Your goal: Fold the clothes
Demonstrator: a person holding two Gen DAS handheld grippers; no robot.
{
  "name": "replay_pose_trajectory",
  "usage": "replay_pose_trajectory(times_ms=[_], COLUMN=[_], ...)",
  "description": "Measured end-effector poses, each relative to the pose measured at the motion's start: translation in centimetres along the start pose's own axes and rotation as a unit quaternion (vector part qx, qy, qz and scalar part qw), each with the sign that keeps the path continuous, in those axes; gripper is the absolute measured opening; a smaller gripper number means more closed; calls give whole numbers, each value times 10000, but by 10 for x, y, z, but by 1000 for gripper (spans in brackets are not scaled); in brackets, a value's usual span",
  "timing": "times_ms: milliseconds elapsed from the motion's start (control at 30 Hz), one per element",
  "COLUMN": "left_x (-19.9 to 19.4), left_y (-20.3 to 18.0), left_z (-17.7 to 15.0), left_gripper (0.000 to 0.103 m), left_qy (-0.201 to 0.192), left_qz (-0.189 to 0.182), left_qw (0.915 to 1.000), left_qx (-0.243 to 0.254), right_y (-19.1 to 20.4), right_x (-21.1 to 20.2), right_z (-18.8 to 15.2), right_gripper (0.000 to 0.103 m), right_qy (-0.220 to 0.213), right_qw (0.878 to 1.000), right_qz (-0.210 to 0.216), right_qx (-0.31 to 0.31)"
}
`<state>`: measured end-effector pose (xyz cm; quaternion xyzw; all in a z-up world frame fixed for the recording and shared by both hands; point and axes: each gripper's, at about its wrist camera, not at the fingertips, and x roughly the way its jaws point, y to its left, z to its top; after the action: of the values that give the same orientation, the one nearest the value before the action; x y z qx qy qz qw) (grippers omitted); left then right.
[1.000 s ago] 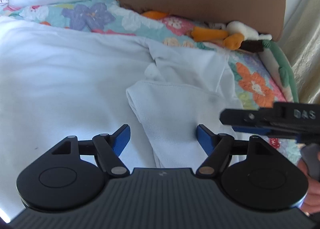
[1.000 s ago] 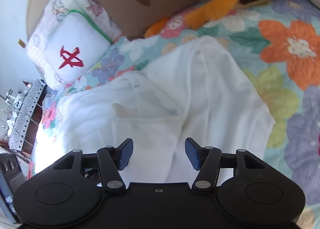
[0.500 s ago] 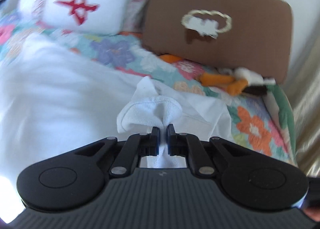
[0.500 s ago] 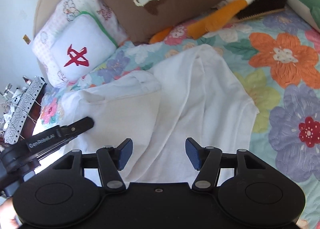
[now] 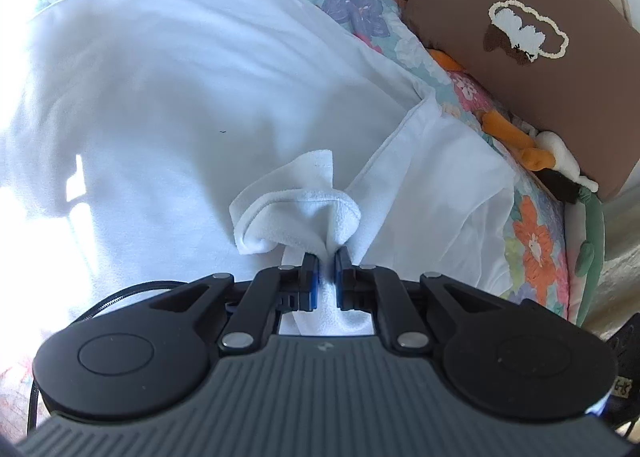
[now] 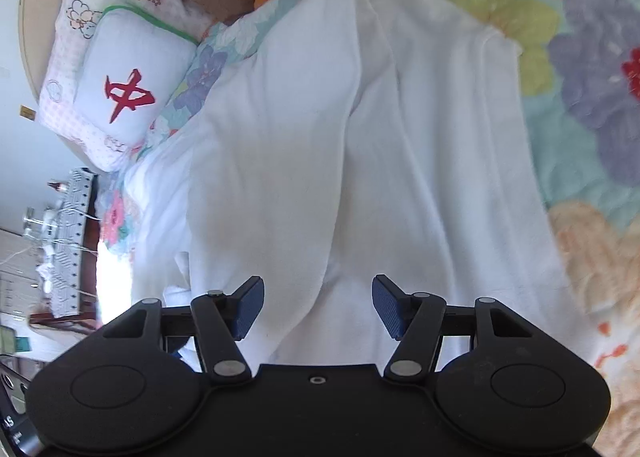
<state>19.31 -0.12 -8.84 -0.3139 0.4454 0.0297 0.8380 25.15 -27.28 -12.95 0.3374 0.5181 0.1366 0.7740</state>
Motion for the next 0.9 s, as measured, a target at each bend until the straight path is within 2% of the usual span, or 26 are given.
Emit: replay_pose_trajectory(times_ms=[167, 267, 300, 333, 367, 400, 533, 600, 667, 767, 867, 900], left_x=[-2, -6, -8, -10, -12, -14, -26, -37, -48, -60, -77, -86], left_y=[10, 13, 14, 15, 16, 17, 16, 15, 15, 15, 18, 20], left_z=[10, 11, 12, 13, 13, 14, 16, 17, 19, 22, 15, 12], left_gripper=[9, 9, 9, 9, 10, 12, 13, 22, 30, 37, 39, 40], left_qy=[388, 479, 509, 563, 617, 667, 698, 587, 447, 410, 722, 780], left_qz=[-263, -267, -264, -284, -304, -325, -249, -186, -106, -8, -123, -146], left_qw=[9988, 9985, 9982, 9978, 9972, 9966, 9935, 9916, 9895, 9846, 9776, 9745], left_qx=[-121, 61, 149, 216, 283, 350, 870, 1136, 1374, 1701, 1971, 2097], right_y=[8, 14, 17, 21, 26, 30, 36, 37, 36, 29, 30, 35], right_x=[21, 31, 33, 34, 33, 29, -5, -22, -35, -37, -35, -37], right_z=[0, -4, -5, -5, -4, -3, 7, 11, 13, 8, -9, -16], right_gripper=[66, 64, 48, 17, 4, 2, 2, 2, 3, 12, 20, 23], right_qy=[60, -46, -81, -133, -176, -321, -1097, -1381, -1434, -1033, -429, -229], right_qw=[9996, 9988, 9983, 9975, 9959, 9941, 9864, 9824, 9821, 9895, 9971, 9973], right_qz=[192, 367, 387, 351, 305, 276, 415, 433, 350, 616, 525, 598], right_qx=[-195, -316, -419, -603, -830, -996, -1151, -1183, -1173, -806, -349, -368])
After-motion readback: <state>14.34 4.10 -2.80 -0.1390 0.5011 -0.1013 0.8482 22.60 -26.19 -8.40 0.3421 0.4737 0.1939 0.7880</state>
